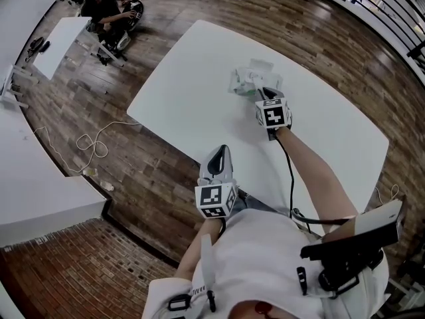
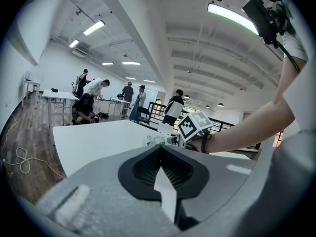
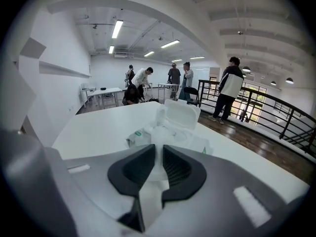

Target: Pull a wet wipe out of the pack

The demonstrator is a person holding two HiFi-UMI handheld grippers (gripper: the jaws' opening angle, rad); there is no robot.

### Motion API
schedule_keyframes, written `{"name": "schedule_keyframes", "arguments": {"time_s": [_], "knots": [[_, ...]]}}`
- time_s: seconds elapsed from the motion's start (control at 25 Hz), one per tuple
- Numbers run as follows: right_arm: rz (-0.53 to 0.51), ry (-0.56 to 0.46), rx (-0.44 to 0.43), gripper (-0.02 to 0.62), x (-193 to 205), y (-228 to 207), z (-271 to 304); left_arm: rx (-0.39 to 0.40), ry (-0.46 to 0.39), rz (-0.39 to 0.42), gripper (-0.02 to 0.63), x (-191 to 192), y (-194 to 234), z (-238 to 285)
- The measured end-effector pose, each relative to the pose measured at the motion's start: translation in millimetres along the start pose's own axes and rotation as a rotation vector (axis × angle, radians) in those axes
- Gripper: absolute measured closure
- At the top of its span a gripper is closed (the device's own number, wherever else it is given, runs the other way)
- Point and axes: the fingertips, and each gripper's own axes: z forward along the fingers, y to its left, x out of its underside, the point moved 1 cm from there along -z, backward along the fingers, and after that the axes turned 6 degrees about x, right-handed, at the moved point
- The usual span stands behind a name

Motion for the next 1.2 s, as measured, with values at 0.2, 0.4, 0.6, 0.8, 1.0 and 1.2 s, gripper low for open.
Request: {"name": "schedule_keyframes", "arguments": {"time_s": [0.2, 0.4, 0.6, 0.8, 1.0, 1.2], "knots": [[0.007, -0.008, 0.007, 0.567, -2, -3, 0, -0.004, -0.001, -0.001, 0.604, -2, 2, 1], [0.029, -0.007, 0.002, 0.577, -3, -2, -4, 0.002, -0.002, -0.003, 0.604, -1, 2, 1], [0.031, -0.014, -0.009, 0.578, -7, 0, -7, 0.009, -0.001, -0.002, 0.604, -2, 1, 1], [0.035, -0.031, -0.007, 0.580, -9, -2, -11, 0.016, -0.006, 0.001, 0.604, -1, -1, 1], [0.040, -0.055, -0.013, 0.580, -18, -2, -18, 0.019, -0.013, 0.000, 0.604, -4, -2, 0], [0.019, -0.083, -0.024, 0.580, -26, 0, -25, 0.028, -0.018, 0.000, 0.604, -5, -4, -1]]}}
